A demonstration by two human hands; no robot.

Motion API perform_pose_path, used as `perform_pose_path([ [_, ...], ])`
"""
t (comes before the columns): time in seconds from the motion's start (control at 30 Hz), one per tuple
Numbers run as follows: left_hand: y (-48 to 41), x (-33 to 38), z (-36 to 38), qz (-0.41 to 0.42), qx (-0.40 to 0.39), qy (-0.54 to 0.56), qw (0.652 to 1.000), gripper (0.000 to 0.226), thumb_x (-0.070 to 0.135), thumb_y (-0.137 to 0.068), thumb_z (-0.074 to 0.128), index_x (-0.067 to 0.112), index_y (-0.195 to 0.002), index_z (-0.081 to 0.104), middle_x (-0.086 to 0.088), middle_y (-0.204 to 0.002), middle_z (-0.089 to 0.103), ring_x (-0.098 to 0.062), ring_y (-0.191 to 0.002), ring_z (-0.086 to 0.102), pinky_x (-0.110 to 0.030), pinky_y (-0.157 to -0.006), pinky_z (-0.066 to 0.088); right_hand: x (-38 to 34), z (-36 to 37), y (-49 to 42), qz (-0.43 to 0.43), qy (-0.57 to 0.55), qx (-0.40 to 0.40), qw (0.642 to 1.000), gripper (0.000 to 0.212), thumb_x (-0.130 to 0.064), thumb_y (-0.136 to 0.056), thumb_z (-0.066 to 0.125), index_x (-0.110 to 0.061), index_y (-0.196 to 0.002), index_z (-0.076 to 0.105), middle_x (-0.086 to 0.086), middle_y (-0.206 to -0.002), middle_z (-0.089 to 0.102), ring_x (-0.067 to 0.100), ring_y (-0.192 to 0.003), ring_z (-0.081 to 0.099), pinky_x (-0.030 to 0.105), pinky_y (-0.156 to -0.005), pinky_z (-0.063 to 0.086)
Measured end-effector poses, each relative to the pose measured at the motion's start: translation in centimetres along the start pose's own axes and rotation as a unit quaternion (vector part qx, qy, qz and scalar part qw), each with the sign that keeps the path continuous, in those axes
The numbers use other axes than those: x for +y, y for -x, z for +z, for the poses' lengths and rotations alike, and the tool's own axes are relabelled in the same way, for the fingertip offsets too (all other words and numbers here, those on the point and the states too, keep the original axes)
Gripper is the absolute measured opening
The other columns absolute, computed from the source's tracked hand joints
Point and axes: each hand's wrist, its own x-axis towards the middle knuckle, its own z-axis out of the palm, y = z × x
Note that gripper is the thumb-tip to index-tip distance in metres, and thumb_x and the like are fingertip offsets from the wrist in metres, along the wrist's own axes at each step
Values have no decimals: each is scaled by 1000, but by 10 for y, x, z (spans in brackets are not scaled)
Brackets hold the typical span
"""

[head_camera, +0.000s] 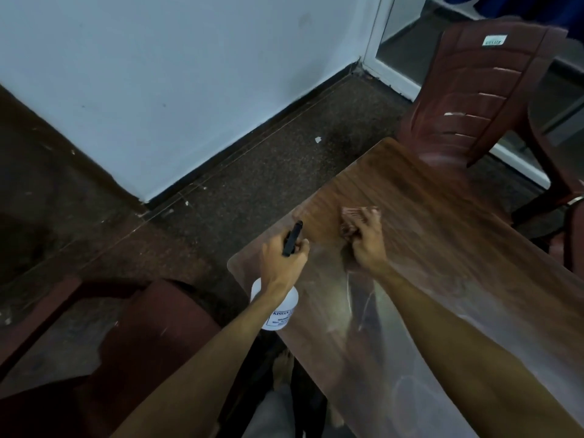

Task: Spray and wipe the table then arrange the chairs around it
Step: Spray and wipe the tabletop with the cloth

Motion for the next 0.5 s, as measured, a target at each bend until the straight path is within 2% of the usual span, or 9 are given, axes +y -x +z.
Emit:
perform_pose_path([
  [0.07,27,0,4,-16,12,-5,1000,30,20,-92,72,18,-65,59,9,-45,53,-7,-43,51,-35,-52,48,24,-14,21,28,3,23,999,68,-3,-70,50,-11,-137,59,25,-153,38,46,-145,28,48,-124,12],
  [0.13,49,-3,9,-24,26,-13,999,36,19,-93,71,22,-61,55,10,-44,51,-6,-43,52,-28,-54,42,36,-18,49,22,23,8,999,70,3,-70,51,-11,-138,58,26,-154,36,46,-145,25,48,-124,12],
  [0.3,85,-15,25,-81,54,-31,995,39,29,-94,70,15,-61,53,-6,-63,52,-25,-58,51,-33,-59,38,44,-14,92,-98,73,-48,991,70,8,-79,60,-14,-144,53,22,-158,32,45,-149,18,52,-123,13],
  [0.43,104,-22,28,-75,51,-36,995,34,27,-91,73,9,-65,60,-4,-58,54,-19,-53,49,-31,-58,39,46,-20,87,-19,43,-16,999,69,8,-73,56,-10,-140,56,30,-152,36,53,-144,24,57,-122,16],
  [0.5,110,-24,26,-78,59,-43,994,35,22,-92,71,12,-62,55,-1,-55,50,-18,-50,46,-30,-56,36,35,-11,94,-47,53,-35,997,70,8,-73,59,-9,-140,56,30,-153,35,53,-145,22,59,-122,15],
])
